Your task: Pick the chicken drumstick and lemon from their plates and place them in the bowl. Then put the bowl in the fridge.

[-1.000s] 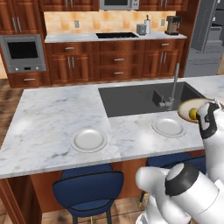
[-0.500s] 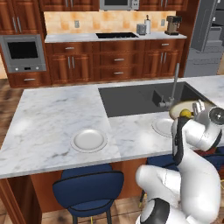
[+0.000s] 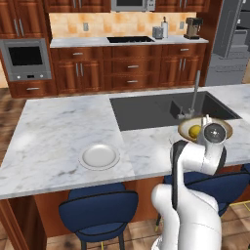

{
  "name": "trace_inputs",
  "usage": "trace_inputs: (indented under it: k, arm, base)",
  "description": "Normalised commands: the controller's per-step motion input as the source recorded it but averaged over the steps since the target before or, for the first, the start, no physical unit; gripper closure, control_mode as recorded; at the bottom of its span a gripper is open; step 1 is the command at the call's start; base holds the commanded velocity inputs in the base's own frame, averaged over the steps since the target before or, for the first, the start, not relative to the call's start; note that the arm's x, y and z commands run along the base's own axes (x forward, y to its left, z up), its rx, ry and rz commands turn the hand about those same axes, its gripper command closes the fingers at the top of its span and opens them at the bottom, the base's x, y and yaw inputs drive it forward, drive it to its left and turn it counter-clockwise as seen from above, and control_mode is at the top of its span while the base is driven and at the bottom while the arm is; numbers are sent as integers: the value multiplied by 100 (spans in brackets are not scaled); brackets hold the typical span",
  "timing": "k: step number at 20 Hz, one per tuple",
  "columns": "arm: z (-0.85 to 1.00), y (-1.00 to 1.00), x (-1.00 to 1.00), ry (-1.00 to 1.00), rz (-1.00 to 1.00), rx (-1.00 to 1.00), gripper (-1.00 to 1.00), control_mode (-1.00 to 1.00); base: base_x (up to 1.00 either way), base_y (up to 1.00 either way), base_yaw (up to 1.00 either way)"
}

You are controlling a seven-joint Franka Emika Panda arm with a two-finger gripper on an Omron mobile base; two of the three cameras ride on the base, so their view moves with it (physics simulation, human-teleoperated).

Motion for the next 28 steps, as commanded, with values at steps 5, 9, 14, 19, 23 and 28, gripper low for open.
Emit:
trace_inputs:
  k: [5, 9, 14, 19, 23, 28]
  arm:
    - [8, 55, -25, 0, -3, 20, 100, -100]
    - [7, 42, -31, 0, 0, 23, 100, -100]
    - [3, 38, -22, -5, 0, 11, 100, -100]
    - [-12, 26, 5, -16, 4, 1, 100, -100]
    - [-9, 24, 1, -12, 10, 0, 100, -100]
    - [-1, 8, 1, 0, 7, 0, 100, -100]
  base:
    - [0, 0, 0]
    - [0, 0, 0]
    - [0, 0, 0]
    - [0, 0, 0]
    - [0, 0, 0]
    - [0, 0, 0]
